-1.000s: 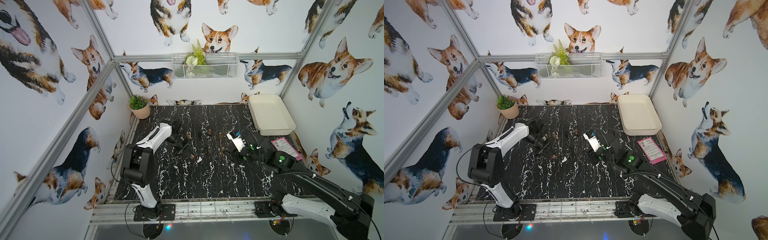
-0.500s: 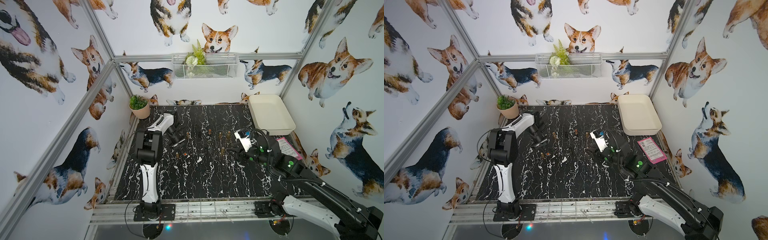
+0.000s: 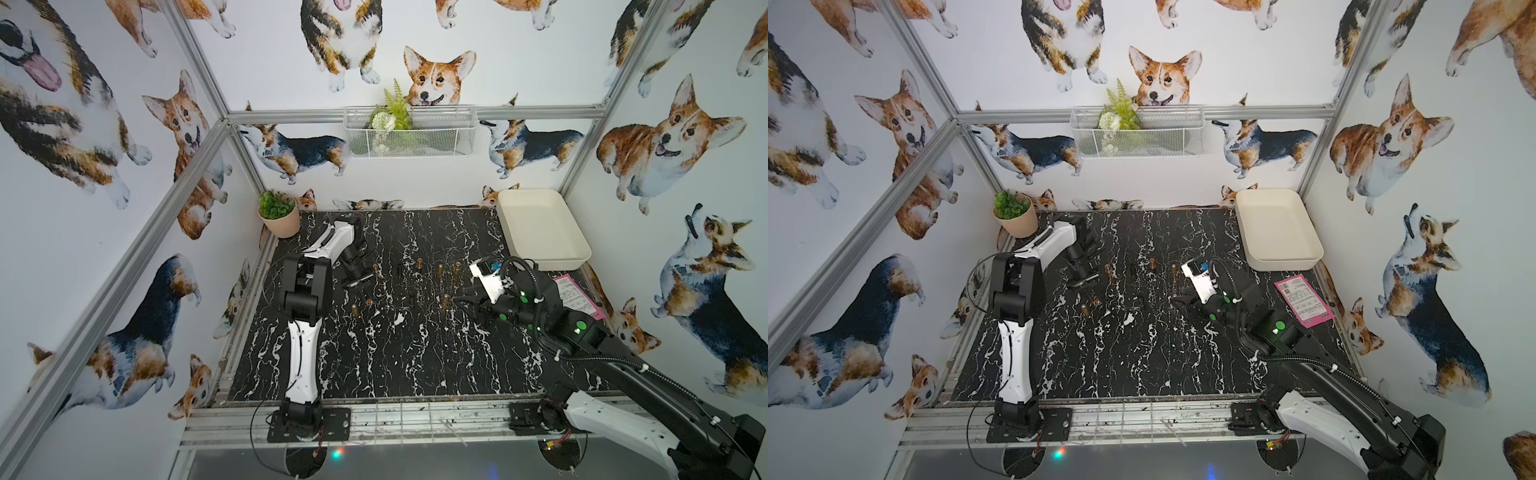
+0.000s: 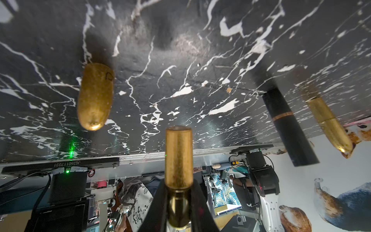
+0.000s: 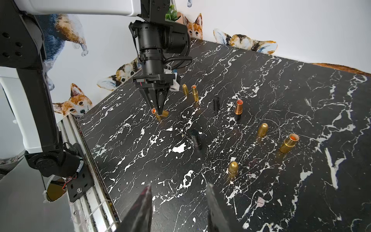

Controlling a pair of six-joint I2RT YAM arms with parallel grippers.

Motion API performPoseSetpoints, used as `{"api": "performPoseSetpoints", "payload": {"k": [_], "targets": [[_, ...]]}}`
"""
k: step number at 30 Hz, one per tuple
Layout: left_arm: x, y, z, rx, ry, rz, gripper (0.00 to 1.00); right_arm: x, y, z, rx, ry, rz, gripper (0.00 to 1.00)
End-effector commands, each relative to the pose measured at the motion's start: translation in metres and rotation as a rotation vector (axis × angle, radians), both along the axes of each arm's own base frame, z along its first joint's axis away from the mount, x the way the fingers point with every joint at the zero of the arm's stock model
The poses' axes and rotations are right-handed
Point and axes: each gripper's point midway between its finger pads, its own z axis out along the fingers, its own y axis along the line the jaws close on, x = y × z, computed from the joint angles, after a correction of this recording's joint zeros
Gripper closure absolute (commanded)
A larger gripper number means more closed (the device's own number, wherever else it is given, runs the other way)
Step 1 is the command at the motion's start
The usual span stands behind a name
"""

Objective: Open the lipstick cap
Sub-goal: Adjust the lipstick.

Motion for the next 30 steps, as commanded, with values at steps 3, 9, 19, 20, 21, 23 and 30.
{"api": "performPoseSetpoints", "payload": {"k": [3,9,19,20,21,23,30], "targets": [[-0.030,0.006,0.018,0.070,0.126,-0.053,0.92,0.001,0.005,0.006,0.032,-0.014,0.010,0.54],[-0.038,0.004,0.006,0.086,0.132,-0.072,0.91,0.001,0.004,0.006,0.030,-0.011,0.009,0.54],[-0.045,0.000,0.001,0.098,0.134,-0.117,0.89,0.001,0.006,0.004,0.029,-0.006,0.014,0.54],[-0.046,-0.001,0.000,0.096,0.138,-0.120,0.89,0.001,0.006,0.003,0.030,-0.003,0.015,0.54],[-0.047,-0.003,-0.001,0.095,0.140,-0.122,0.89,0.001,0.006,0.004,0.030,-0.005,0.014,0.54],[-0.049,-0.004,-0.003,0.092,0.144,-0.126,0.88,0.001,0.005,0.004,0.031,-0.007,0.012,0.54],[-0.055,-0.008,-0.006,0.077,0.161,-0.133,0.88,0.001,0.006,0.003,0.030,-0.003,0.016,0.54]]}}
